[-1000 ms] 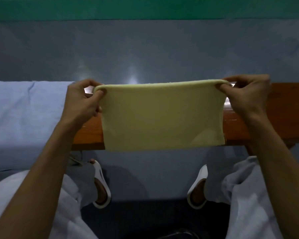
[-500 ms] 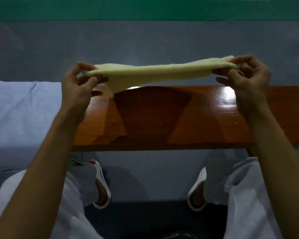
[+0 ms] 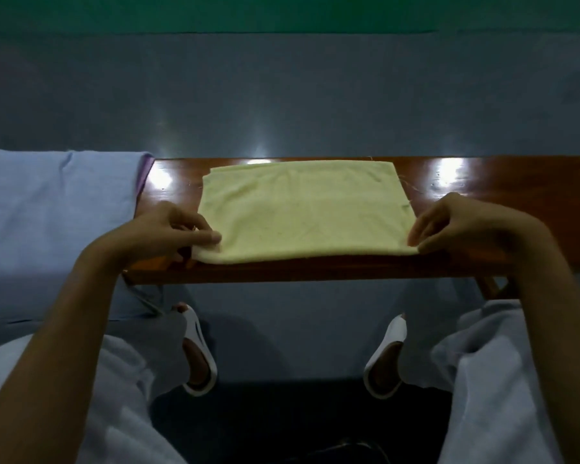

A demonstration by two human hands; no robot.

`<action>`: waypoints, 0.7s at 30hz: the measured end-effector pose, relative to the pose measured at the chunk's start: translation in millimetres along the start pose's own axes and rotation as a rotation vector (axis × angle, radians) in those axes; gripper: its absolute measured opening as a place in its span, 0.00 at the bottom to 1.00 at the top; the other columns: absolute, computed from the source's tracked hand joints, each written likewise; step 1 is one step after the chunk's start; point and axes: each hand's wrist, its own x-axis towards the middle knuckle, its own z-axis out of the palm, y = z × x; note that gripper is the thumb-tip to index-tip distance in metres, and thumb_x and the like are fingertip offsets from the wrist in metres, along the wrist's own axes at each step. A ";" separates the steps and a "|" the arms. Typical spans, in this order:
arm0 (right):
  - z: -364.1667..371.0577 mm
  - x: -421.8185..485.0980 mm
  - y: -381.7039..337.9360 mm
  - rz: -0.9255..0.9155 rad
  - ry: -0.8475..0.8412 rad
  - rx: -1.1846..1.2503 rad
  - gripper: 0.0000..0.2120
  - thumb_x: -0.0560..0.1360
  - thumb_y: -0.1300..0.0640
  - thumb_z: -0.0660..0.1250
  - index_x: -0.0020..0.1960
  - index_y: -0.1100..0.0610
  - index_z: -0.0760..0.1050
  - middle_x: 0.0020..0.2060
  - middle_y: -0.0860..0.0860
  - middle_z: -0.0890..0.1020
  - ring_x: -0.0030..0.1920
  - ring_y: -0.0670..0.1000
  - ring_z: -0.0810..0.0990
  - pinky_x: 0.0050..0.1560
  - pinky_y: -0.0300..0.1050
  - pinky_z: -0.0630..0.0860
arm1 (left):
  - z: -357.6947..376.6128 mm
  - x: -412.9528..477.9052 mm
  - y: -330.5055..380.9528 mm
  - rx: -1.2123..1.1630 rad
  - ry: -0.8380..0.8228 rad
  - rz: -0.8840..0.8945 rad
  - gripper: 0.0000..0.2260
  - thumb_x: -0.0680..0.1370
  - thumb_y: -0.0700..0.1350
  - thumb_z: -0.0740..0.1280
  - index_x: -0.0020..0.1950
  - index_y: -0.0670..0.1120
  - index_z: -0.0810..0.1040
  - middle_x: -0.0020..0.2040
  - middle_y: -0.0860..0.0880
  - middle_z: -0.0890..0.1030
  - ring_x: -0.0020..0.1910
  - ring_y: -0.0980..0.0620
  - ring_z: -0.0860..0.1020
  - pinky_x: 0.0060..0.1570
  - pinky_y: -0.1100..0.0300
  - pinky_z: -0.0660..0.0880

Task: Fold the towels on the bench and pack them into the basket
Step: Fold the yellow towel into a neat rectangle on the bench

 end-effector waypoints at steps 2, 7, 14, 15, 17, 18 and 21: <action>-4.3 0.0 0.6 0.019 0.009 0.016 0.03 0.73 0.59 0.77 0.46 0.52 0.87 0.40 0.47 0.87 0.46 0.51 0.85 0.40 0.39 0.79 | -0.7 9.6 -0.4 -0.032 0.175 -0.028 0.14 0.74 0.59 0.73 0.49 0.51 0.88 0.45 0.49 0.86 0.47 0.45 0.83 0.46 0.52 0.82; 3.2 17.6 -7.2 0.127 0.263 0.023 0.07 0.74 0.54 0.77 0.42 0.58 0.86 0.38 0.54 0.85 0.43 0.54 0.83 0.44 0.52 0.82 | 24.2 38.2 11.4 0.052 0.572 0.015 0.21 0.78 0.55 0.73 0.68 0.48 0.78 0.67 0.44 0.78 0.60 0.47 0.77 0.62 0.50 0.74; 58.2 71.5 -55.8 -0.163 0.764 -0.185 0.19 0.76 0.46 0.71 0.62 0.56 0.79 0.63 0.57 0.79 0.65 0.59 0.74 0.65 0.53 0.72 | 98.0 63.6 59.2 0.251 0.577 0.346 0.29 0.83 0.58 0.61 0.82 0.47 0.63 0.81 0.47 0.64 0.82 0.46 0.57 0.79 0.48 0.56; 69.6 77.1 -65.5 -0.253 0.748 -0.194 0.21 0.78 0.46 0.69 0.66 0.56 0.76 0.68 0.57 0.76 0.70 0.58 0.71 0.71 0.55 0.68 | 107.4 67.6 63.1 0.271 0.545 0.384 0.30 0.83 0.58 0.59 0.83 0.48 0.61 0.82 0.47 0.62 0.82 0.47 0.55 0.80 0.47 0.55; 90.1 83.4 -84.1 -0.387 0.684 -0.255 0.26 0.81 0.46 0.64 0.76 0.55 0.69 0.78 0.55 0.66 0.79 0.57 0.61 0.78 0.58 0.58 | 121.6 76.0 65.8 0.344 0.451 0.404 0.29 0.85 0.59 0.53 0.84 0.51 0.54 0.84 0.49 0.55 0.83 0.49 0.48 0.81 0.47 0.50; 97.5 85.7 -89.7 -0.414 0.636 -0.293 0.27 0.83 0.46 0.60 0.79 0.53 0.63 0.81 0.53 0.60 0.81 0.56 0.55 0.79 0.59 0.54 | 125.2 80.8 63.4 0.388 0.405 0.380 0.29 0.86 0.60 0.51 0.85 0.52 0.51 0.85 0.50 0.51 0.83 0.50 0.45 0.81 0.46 0.48; 107.2 93.8 -86.2 -0.358 0.490 -0.425 0.29 0.85 0.43 0.50 0.84 0.50 0.50 0.83 0.50 0.48 0.83 0.53 0.44 0.81 0.61 0.45 | 124.8 92.2 52.3 0.571 0.375 0.259 0.30 0.85 0.62 0.45 0.85 0.52 0.47 0.85 0.50 0.46 0.83 0.49 0.41 0.81 0.44 0.44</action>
